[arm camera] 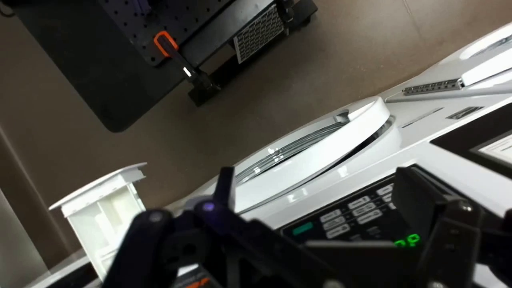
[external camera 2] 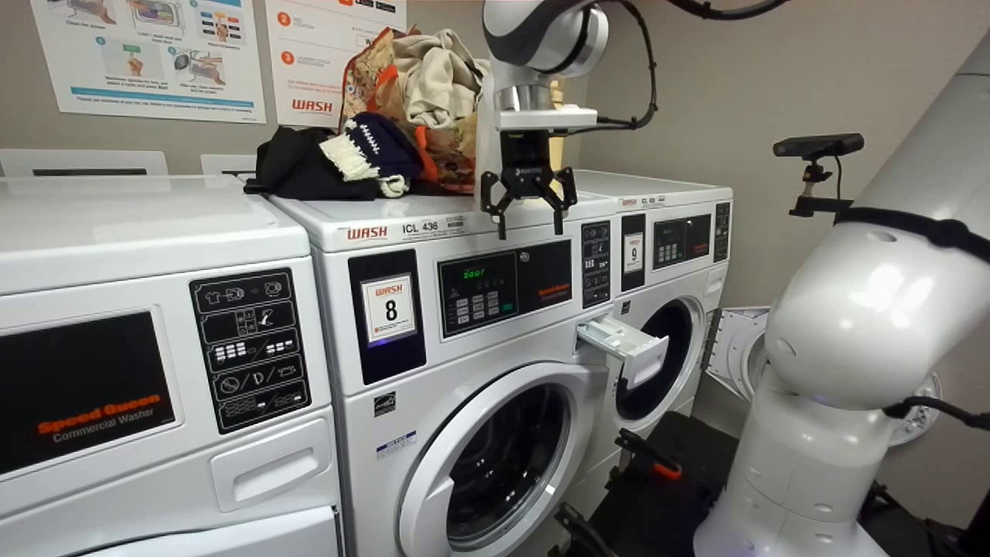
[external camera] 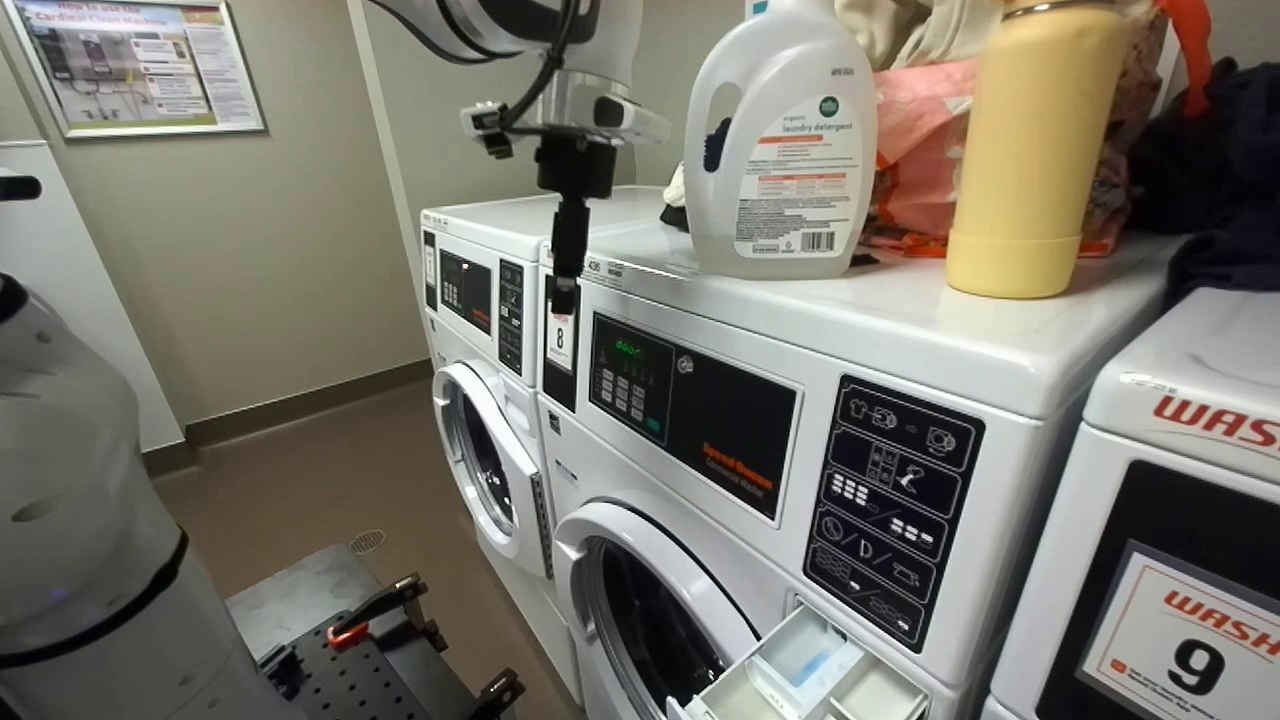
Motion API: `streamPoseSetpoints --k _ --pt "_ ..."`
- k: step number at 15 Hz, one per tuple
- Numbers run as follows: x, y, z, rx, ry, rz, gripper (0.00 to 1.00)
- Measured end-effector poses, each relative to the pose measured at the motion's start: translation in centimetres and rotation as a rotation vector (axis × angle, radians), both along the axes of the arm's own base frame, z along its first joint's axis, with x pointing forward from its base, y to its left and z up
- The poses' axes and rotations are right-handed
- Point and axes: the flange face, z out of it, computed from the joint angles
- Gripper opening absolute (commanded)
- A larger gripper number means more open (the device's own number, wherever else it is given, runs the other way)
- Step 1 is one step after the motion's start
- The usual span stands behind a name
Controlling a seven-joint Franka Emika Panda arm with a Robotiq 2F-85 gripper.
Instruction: Close the soap tray of the washing machine
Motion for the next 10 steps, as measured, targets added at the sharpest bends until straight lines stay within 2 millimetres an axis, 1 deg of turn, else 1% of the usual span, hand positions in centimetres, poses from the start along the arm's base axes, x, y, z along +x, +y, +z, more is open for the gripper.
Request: streamPoseSetpoints --k 3,5,8,10 --pt "-1.8 -5.0 -3.3 0.014 -0.004 -0.156 1.00" --pt "-3.0 -7.6 -5.5 0.013 -0.014 -0.259 1.00" --pt "-5.0 -10.7 -8.6 0.001 -0.031 -0.418 1.00" --pt "-6.3 -12.3 -10.2 -0.012 -0.040 -0.525 1.00"
